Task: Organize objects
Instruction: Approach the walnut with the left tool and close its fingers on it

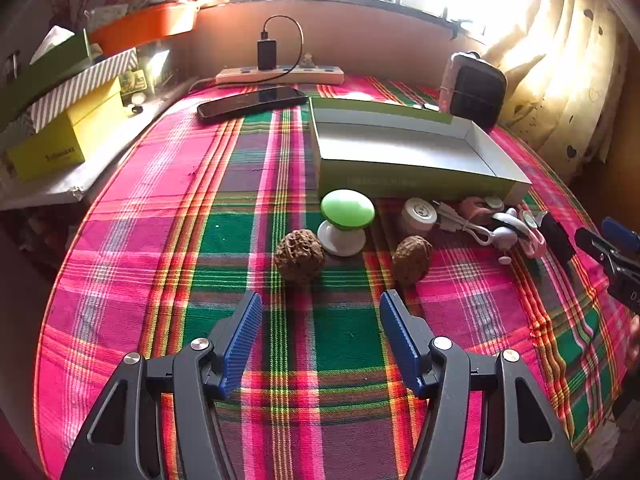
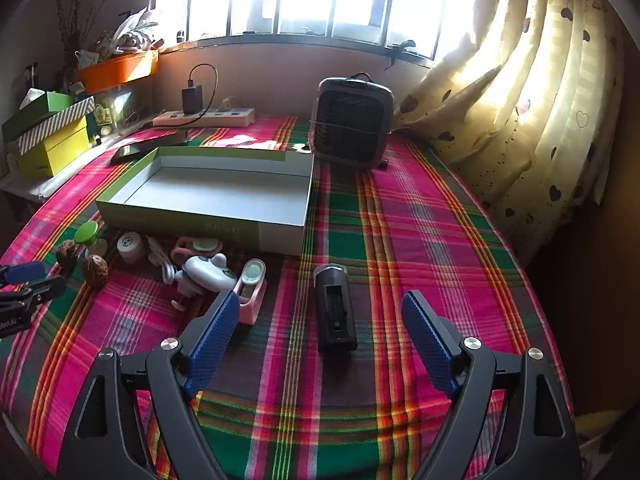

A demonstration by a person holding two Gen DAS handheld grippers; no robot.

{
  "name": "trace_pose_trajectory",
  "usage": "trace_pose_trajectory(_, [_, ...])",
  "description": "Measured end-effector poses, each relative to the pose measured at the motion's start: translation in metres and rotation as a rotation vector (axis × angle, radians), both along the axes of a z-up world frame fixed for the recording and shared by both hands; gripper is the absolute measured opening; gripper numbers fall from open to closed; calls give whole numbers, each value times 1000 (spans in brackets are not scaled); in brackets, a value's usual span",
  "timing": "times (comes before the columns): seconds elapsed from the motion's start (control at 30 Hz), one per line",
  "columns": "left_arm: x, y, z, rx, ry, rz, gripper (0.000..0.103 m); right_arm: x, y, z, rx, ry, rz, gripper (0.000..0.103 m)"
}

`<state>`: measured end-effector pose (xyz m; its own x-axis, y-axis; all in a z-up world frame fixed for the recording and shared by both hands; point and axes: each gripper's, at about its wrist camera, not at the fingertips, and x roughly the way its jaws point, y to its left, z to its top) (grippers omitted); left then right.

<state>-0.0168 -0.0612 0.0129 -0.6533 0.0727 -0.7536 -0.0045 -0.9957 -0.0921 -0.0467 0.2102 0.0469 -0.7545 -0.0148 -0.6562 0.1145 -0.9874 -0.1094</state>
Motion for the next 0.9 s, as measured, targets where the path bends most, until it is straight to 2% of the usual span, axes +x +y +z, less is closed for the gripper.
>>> trace_pose_trajectory(0.07, [-5, -6, -1, 21, -8, 9, 61, -4, 2, -2, -5, -12, 1, 83])
trace_pose_trajectory(0.37, [-29, -12, -5, 2, -17, 25, 61, -23, 11, -20, -39, -94, -10, 83])
trace_pose_trajectory(0.67, [-38, -16, -10, -7, -29, 32, 51, -35, 13, -32, -52, -166, -8, 83])
trace_pose_trajectory(0.9, [-43, -18, -10, 3, -31, 35, 46, -41, 21, -36, -85, -205, -19, 69])
